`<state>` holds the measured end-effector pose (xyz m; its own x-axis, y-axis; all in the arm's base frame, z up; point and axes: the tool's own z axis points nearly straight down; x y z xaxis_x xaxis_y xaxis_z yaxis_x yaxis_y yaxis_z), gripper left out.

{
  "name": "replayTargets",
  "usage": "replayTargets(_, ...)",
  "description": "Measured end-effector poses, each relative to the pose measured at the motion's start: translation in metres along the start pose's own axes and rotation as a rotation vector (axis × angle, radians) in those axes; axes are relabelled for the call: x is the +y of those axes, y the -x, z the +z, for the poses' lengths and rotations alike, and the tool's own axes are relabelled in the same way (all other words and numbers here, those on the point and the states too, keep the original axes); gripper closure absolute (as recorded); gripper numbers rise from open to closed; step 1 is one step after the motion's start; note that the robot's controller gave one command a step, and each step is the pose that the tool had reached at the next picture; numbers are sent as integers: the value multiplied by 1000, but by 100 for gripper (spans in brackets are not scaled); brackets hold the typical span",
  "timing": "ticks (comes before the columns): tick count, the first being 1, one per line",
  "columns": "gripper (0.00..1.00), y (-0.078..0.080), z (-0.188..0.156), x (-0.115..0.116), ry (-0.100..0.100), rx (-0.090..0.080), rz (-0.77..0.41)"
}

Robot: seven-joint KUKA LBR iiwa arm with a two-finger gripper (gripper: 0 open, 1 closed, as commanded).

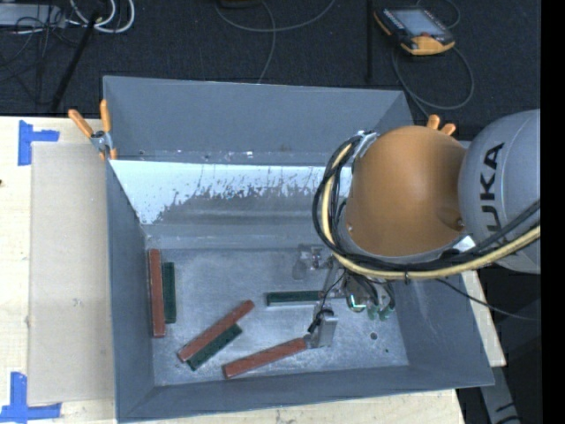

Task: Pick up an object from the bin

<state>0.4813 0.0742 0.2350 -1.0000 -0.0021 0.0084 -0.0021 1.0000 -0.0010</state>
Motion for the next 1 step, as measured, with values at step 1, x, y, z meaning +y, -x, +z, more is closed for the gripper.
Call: replayTargets(1,0,1,163,66,0,-24,-445)
